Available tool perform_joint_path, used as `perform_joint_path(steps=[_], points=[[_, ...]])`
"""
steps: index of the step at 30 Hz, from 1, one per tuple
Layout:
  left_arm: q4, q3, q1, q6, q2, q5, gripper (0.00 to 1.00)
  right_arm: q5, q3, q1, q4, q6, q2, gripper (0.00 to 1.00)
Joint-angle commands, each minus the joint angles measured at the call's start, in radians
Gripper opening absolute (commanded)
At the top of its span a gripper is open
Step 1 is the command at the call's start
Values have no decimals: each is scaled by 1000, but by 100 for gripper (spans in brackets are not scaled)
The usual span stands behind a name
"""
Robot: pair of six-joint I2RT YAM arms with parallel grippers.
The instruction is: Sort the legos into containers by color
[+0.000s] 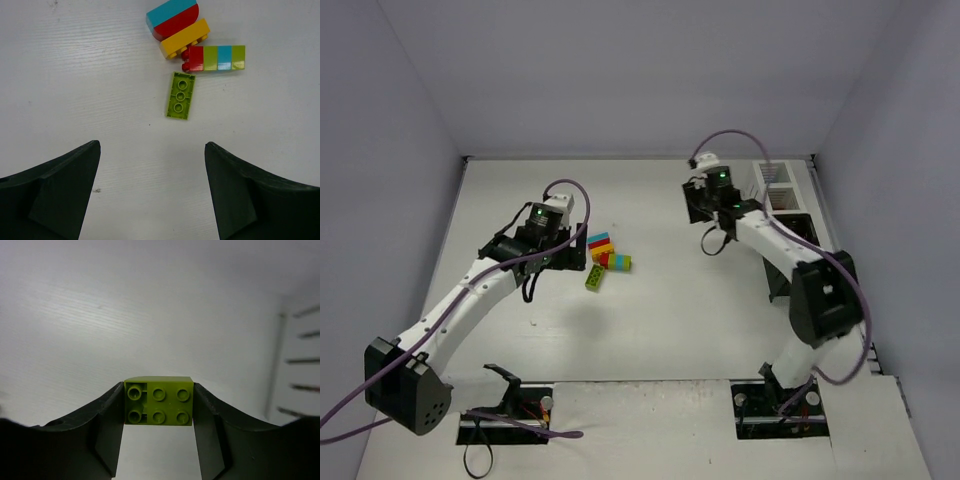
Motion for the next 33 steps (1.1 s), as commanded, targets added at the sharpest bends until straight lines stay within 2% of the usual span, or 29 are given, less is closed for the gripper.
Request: perform_joint_path(steps=[1,9,15,20,23,25,27,32,33], points=[[63,90,6,20,26,19,78,109,-105,-97,44,119,-252,0],[87,158,6,40,106,61,78,316,-322,-284,-30,307,-585,0],[96,181,6,43,131,80,78,364,-393,-386,-113,394,-684,0],[95,178,6,37,132,93,78,345,-429,-473,-156,446,-704,5],[89,176,7,39,126,88,78,344,-439,-479,-183,482,-705,14],[89,171,7,39,125,87,78,351,-451,-482,-203,502,-705,15],[86,170,7,39,125,87,78,350,-457,-487,-209,511,-705,22],[92,165,6,34,128,91,78,335,-451,-487,-228,509,-719,57],[93,165,6,34,128,91,78,335,-451,-487,-228,508,-722,59]])
